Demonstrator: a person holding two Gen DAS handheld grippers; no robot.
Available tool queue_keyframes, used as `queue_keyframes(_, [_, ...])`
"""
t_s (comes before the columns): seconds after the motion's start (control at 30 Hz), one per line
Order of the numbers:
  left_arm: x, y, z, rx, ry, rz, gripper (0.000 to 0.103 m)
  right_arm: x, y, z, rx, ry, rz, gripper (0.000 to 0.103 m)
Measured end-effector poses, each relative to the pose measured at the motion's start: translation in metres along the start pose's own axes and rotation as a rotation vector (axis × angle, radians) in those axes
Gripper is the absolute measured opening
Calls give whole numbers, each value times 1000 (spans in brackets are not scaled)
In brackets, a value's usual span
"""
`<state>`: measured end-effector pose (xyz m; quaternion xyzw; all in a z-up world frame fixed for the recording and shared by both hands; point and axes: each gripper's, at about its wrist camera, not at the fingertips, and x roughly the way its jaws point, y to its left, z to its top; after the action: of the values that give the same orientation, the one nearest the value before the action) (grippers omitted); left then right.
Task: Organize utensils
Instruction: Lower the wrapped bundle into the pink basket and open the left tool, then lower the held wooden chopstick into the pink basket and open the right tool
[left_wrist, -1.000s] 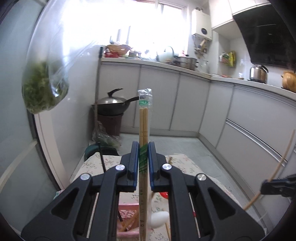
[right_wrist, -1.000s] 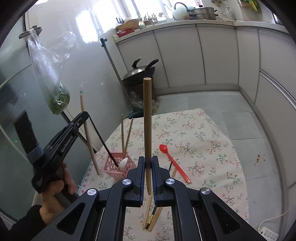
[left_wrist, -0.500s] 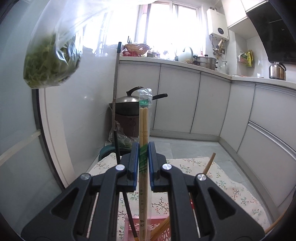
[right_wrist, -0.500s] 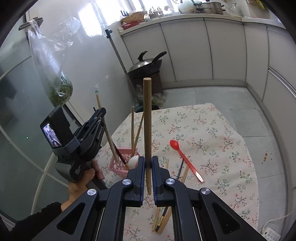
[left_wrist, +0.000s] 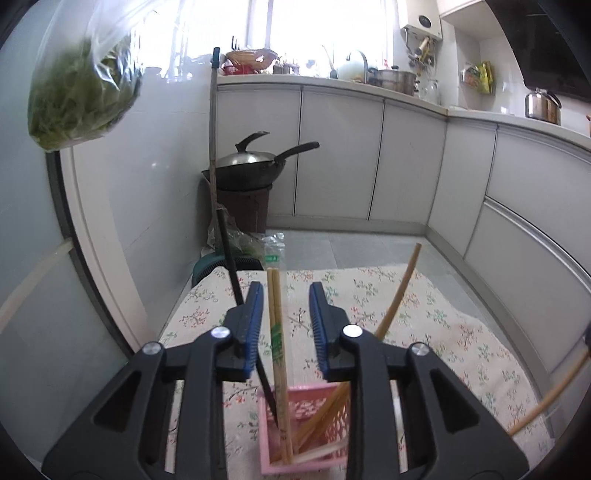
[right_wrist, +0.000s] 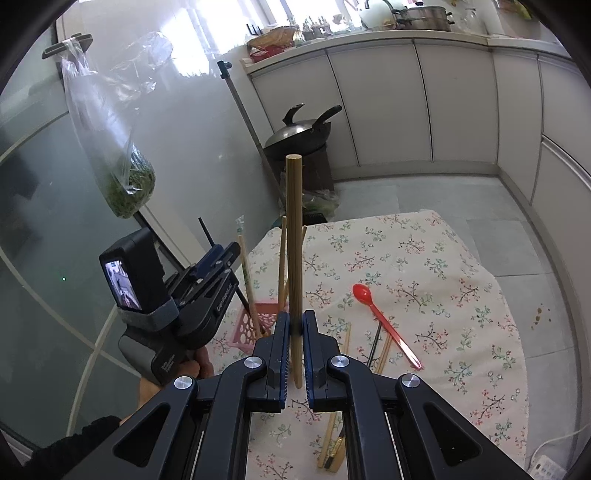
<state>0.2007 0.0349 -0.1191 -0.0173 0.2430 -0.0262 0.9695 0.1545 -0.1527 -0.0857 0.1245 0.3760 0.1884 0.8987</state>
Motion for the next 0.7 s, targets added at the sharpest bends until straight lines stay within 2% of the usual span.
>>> queue_keyframes(0.1, [-10, 9, 1, -26, 83, -8, 42, 0, 5, 5, 9, -22, 17, 7])
queue_keyframes(0.27, [-23, 28, 3, -126, 212, 2, 43, 1, 14, 13, 30, -75, 47, 7])
queue_keyframes(0.43, [-35, 42, -9, -172, 353, 37, 52, 10, 21, 20, 44, -110, 66, 7])
queue_keyframes(0.57, [-39, 52, -16, -197, 418, 57, 57, 25, 30, 20, 27, -112, 61, 7])
queue_keyframes(0.63, [-40, 56, -19, -203, 441, 65, 65, 32, 32, 19, 19, -109, 55, 7])
queue_keyframes(0.7, [-38, 58, -19, -205, 457, 62, 66, 42, 35, 19, 9, -109, 42, 7])
